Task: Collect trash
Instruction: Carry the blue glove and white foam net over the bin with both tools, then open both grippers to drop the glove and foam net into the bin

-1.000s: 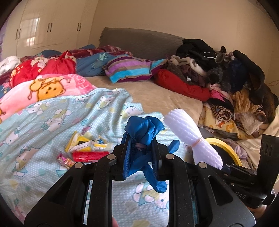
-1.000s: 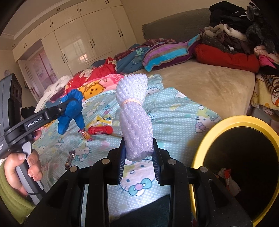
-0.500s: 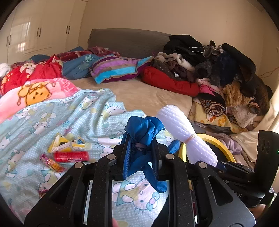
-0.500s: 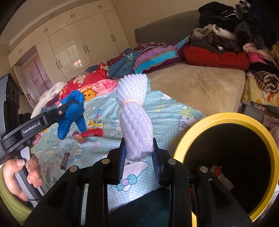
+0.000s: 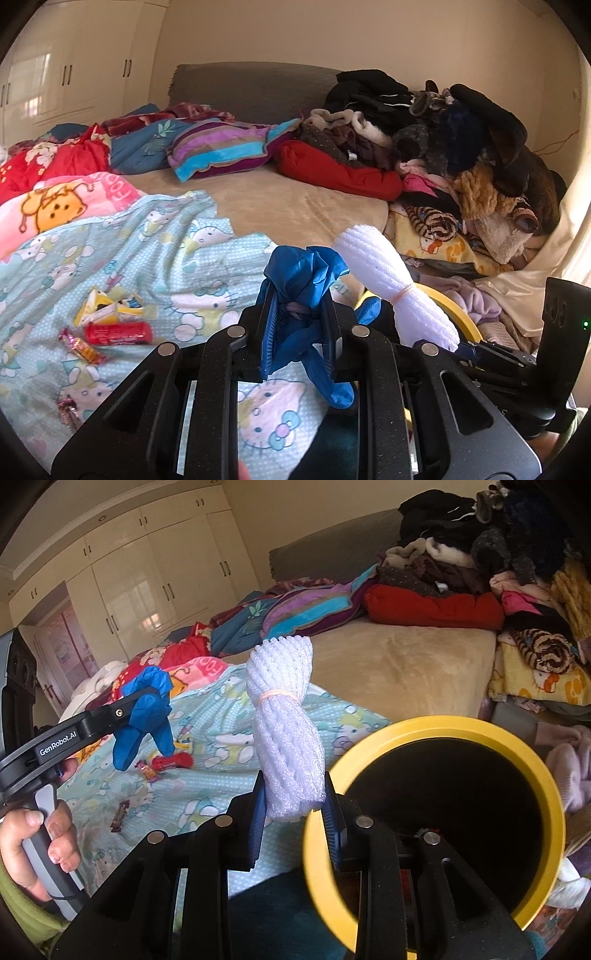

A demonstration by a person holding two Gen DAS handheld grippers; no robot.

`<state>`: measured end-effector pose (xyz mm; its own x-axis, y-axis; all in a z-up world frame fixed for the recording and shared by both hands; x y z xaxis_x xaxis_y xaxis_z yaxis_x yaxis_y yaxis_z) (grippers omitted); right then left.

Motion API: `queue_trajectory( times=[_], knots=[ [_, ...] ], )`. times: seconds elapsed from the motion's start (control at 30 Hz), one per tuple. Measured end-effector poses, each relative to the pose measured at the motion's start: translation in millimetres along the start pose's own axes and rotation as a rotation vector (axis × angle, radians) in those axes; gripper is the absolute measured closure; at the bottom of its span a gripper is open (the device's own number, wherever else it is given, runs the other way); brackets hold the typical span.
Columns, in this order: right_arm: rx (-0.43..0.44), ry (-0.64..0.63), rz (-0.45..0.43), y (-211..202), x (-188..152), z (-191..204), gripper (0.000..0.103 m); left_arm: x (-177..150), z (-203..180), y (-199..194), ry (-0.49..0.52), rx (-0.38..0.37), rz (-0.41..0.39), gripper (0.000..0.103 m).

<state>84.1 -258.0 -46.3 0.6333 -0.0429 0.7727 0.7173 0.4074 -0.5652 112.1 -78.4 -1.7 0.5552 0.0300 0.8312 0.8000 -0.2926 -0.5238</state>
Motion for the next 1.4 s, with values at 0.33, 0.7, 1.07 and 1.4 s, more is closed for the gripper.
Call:
queue_trajectory(
  times=[0.33, 0.7, 1.07, 1.4],
  knots=[
    [-0.041, 0.021, -0.012, -14, -3, -28, 0.076, -2, -36, 12, 0.048, -0.039, 0.01, 0.088],
    [-0.086, 0.043, -0.015, -23, -9, -55, 0.076, -8, -72, 28, 0.103, -0.082, 0.029, 0.088],
    [-0.128, 0.065, -0.006, -30, -17, -81, 0.076, -18, -99, 46, 0.145, -0.114, 0.057, 0.088],
    [-0.162, 0.084, 0.022, -30, -27, -101, 0.076, -28, -117, 68, 0.175, -0.138, 0.093, 0.088]
  ],
)
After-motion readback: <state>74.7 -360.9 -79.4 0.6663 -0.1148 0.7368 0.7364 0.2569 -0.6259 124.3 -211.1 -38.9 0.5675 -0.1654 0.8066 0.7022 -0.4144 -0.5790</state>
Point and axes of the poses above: each gripper's, at about its wrist camera, not at the fingertips, and y roughly the way its jaws point, z to its left, x to its top, the point moved 2 cm from there along y, roughly the way its jaws point
